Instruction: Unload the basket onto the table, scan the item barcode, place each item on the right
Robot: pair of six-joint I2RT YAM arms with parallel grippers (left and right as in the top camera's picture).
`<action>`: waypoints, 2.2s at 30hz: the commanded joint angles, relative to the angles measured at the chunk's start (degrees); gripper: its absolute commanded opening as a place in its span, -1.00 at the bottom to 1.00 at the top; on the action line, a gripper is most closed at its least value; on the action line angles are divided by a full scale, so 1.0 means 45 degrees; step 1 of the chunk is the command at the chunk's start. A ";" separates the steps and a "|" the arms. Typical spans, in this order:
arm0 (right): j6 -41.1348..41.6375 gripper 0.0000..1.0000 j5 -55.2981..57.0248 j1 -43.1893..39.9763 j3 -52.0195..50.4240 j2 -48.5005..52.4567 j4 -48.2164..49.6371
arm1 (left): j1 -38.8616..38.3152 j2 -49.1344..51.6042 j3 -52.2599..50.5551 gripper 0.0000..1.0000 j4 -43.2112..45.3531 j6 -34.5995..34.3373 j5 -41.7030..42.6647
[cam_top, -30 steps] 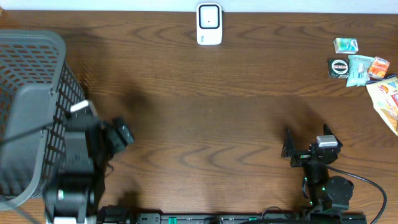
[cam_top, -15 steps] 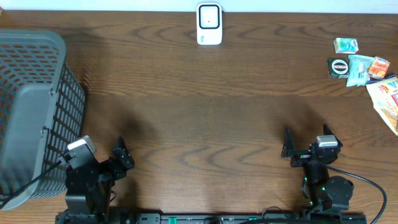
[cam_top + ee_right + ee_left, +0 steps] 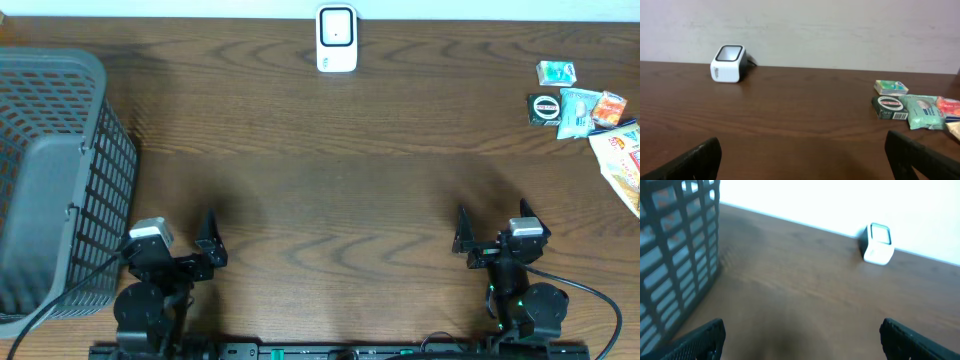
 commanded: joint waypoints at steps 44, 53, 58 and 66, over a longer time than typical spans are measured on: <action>0.0180 0.98 0.0039 -0.0063 -0.0010 -0.0087 -0.0058 | 0.0991 -0.0835 -0.4163 0.96 0.7096 0.1141 0.1190; 0.0175 0.98 0.0039 -0.0063 -0.0010 -0.0087 -0.0058 | 0.1117 -0.0831 -0.4163 0.96 0.5241 0.2293 0.1515; 0.0180 0.99 0.0039 -0.0063 -0.0010 -0.0087 -0.0058 | 0.1117 -0.0835 -0.4163 0.95 0.4707 0.2958 0.1520; 0.0180 0.98 0.0039 -0.0063 -0.0010 -0.0087 -0.0058 | 0.1117 -0.0835 -0.4163 0.96 0.4692 0.3322 0.1472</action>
